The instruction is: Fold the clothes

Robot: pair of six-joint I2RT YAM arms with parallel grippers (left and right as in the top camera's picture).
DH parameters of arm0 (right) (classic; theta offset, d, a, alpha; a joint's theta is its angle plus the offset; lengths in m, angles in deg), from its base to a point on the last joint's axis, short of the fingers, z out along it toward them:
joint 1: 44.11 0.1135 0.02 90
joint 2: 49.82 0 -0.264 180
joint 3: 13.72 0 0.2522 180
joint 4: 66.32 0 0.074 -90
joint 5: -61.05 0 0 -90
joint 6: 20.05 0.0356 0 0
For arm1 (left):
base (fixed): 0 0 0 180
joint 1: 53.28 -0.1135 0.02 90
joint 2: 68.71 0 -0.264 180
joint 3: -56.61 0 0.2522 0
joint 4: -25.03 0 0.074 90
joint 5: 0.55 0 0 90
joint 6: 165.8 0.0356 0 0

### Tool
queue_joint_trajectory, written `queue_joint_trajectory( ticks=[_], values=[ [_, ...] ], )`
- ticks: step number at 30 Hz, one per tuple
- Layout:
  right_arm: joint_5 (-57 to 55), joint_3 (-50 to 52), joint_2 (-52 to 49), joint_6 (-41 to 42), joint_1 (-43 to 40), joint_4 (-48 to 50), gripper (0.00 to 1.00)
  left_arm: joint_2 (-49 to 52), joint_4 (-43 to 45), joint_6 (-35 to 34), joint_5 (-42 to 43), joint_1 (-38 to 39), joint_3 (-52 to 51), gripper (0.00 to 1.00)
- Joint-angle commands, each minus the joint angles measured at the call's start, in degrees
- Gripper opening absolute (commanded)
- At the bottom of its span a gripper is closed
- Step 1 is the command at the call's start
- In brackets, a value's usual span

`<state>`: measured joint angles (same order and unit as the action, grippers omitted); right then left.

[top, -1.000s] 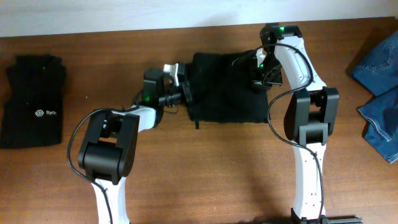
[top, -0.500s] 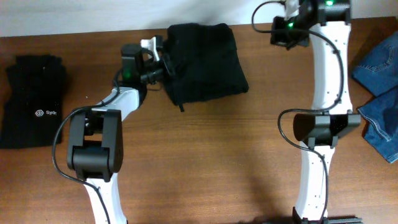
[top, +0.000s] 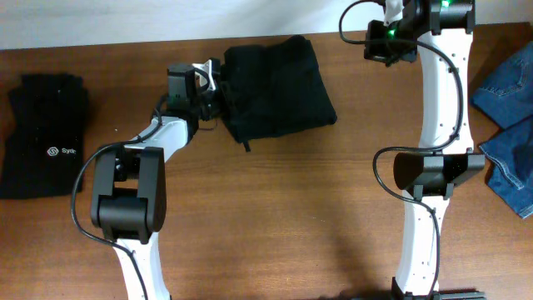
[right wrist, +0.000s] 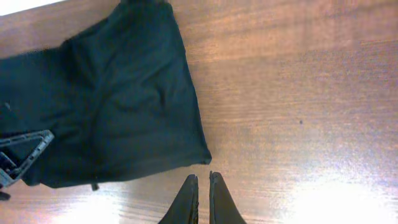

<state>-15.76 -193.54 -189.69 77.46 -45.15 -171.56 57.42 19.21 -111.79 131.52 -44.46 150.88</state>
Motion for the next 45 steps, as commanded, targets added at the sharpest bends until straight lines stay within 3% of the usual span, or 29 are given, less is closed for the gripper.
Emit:
queue_joint_trajectory(
  ticks=[1, 10, 16, 23, 24, 25, 27, 36, 45],
  values=[
    [0.2, 0.2, -1.0, -0.2, 0.3, 1.1, 0.04, -0.8, -4.3, 1.3, -2.7, 0.1, 0.9, 0.0],
    [3.5, 0.2, -10.9, -0.2, 3.2, 6.6, 0.04, -0.8, -13.9, 2.7, -6.1, 0.3, 0.9, 0.01],
    [6.7, 0.2, -18.1, -1.6, 5.7, 12.9, 0.04, -0.8, -14.5, 2.7, -6.3, 0.3, 0.9, 0.0],
    [9.4, 0.2, -22.8, -1.6, 7.3, 15.2, 0.04, -0.8, -14.5, 2.6, -6.3, -0.1, 0.9, 0.13],
    [9.4, 0.3, -23.1, -1.6, 7.5, 15.3, 0.04, -0.8, -14.4, 2.6, -6.3, -0.1, 0.9, 0.2],
    [9.4, 0.3, -23.4, -1.5, 7.6, 15.4, 0.04, -0.8, -14.4, 2.6, -6.3, -0.1, 0.9, 0.39],
    [9.5, 0.3, -23.8, -1.5, 7.8, 15.4, 0.04, -0.8, -14.2, 2.6, -5.9, -0.3, 0.9, 0.99],
    [10.4, 0.4, -24.7, -1.3, 7.7, 15.4, 0.04, -3.5, -14.2, 2.2, -3.7, -4.0, 1.5, 0.99],
    [10.4, 0.4, -24.7, -1.2, 7.7, 15.4, 0.04, -4.2, -20.8, 3.5, -7.7, -5.7, 0.7, 0.99]
  ],
)
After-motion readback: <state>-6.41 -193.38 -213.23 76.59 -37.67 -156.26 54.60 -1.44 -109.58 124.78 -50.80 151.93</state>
